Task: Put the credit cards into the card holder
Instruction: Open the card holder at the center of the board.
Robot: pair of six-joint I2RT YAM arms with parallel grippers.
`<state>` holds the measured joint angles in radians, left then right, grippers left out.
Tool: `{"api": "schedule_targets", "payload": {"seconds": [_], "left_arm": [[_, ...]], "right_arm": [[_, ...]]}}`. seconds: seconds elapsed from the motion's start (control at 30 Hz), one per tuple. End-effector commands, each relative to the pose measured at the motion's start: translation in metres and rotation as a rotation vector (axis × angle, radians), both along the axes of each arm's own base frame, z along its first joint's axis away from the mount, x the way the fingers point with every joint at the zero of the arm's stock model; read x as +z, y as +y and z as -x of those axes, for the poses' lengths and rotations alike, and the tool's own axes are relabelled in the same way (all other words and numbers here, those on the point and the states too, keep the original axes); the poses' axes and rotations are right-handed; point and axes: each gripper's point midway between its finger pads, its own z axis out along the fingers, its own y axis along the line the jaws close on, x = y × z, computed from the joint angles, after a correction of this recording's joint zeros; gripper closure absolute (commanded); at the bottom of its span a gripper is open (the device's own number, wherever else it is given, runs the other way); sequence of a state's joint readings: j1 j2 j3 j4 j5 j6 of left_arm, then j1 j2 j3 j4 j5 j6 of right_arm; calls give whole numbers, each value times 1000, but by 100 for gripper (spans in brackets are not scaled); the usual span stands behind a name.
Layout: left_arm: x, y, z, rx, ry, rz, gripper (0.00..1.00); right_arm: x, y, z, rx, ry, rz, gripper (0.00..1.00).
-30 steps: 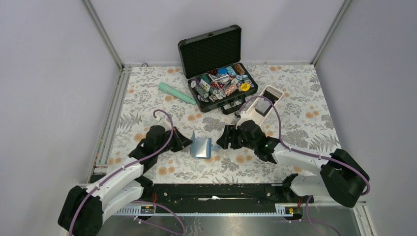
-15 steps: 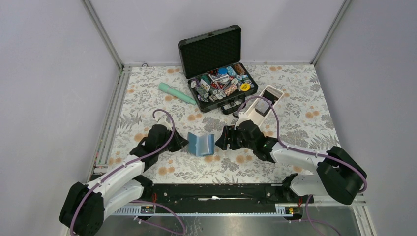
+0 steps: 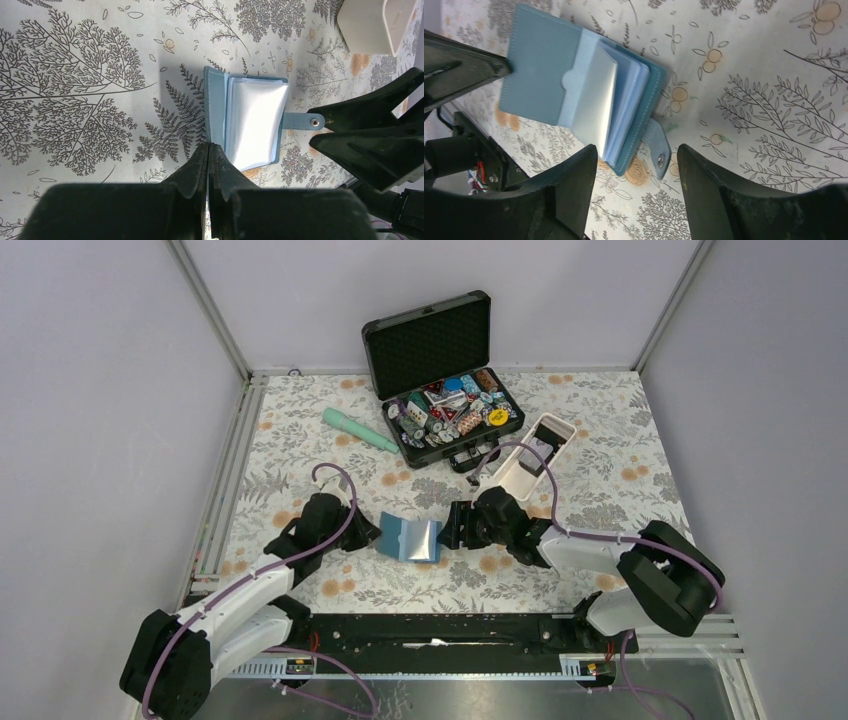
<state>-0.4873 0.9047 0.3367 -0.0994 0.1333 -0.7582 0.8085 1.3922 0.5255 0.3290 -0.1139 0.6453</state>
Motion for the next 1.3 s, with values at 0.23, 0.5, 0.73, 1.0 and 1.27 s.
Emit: {"api": "schedule_targets", "payload": {"seconds": [0.23, 0.5, 0.73, 1.0, 1.27], "left_arm": [[17, -1, -13, 0, -66, -18, 99], [17, 3, -17, 4, -64, -62, 99], [8, 17, -19, 37, -67, -135, 84], [15, 32, -21, 74, -74, -209, 41], [70, 37, -37, 86, -182, -249, 16]], "right_arm": [[-10, -25, -9, -90, -32, 107, 26], [-10, -16, 2, -72, 14, 19, 25], [-13, -6, 7, -37, 45, -24, 35], [-5, -5, 1, -53, 14, -36, 39], [-4, 4, -7, -43, 11, -34, 45]]}}
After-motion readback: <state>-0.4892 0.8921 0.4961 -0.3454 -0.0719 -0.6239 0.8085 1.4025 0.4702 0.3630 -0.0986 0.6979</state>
